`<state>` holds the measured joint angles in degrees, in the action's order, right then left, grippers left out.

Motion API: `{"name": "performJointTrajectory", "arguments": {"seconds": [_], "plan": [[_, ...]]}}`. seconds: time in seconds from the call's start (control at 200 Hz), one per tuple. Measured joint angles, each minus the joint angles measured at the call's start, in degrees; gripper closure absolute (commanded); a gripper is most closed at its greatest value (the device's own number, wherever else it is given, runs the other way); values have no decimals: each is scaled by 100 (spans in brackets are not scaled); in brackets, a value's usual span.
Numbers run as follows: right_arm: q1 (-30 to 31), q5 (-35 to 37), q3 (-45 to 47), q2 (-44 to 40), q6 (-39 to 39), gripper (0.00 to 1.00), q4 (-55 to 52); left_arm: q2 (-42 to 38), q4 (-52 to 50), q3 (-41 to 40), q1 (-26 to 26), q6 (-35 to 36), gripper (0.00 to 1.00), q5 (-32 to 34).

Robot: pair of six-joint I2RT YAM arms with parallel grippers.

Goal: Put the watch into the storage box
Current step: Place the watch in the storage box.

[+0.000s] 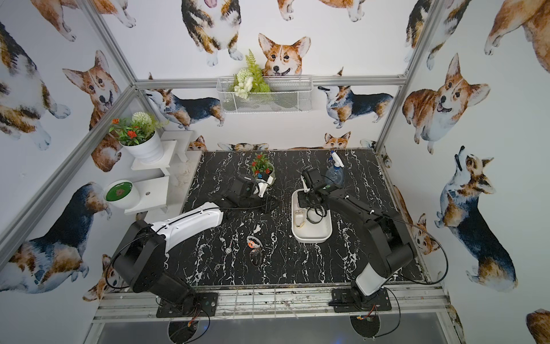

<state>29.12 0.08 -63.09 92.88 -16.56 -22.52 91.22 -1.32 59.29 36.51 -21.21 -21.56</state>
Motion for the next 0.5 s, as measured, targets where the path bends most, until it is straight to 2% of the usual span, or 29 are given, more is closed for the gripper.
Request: {"name": "performJointTrajectory", "arguments": {"seconds": [0.23, 0.501], "plan": [[-26, 2, -195, 334, -26, 89, -7, 0, -22, 28, 4, 24, 70, 46], [-26, 28, -299, 595, -24, 75, -9, 2, -35, 59, 4, 63, 68, 66]]}}
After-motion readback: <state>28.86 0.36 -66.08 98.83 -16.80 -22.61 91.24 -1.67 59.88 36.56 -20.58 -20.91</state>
